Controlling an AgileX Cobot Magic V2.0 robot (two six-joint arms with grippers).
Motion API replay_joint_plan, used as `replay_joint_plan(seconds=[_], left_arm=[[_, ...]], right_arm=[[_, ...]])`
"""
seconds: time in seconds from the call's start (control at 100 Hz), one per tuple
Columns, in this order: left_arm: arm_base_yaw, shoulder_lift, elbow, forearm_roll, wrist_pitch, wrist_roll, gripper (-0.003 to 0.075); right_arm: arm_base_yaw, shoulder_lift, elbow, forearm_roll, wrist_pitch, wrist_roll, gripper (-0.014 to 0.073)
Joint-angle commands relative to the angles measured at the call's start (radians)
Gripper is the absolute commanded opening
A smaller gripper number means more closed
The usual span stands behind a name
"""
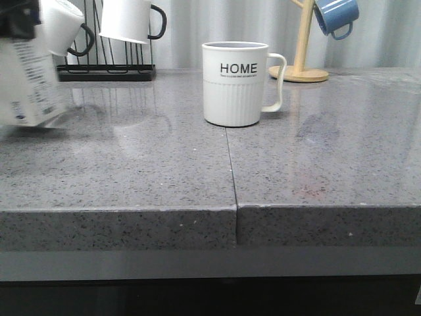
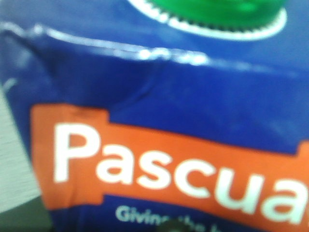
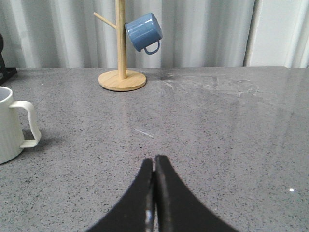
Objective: Place milk next to cup
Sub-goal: 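Carry the milk carton with the left gripper and lower it beside the mug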
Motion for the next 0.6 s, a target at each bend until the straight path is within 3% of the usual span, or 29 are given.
replay_joint_plan(seconds=[0.0, 0.59], left_arm=[[-0.066, -0.056, -0.097, -0.103, -0.241, 0.111, 0.0231], [-0.329, 0.144, -0.27, -0.281, -0.414, 0.187, 0.0231]], right_arm=[[-0.004, 0.009, -0.025, -0.009, -0.085, -0.003, -0.0068], [-0.004, 0.009, -0.025, -0.009, -0.085, -0.003, -0.0068]])
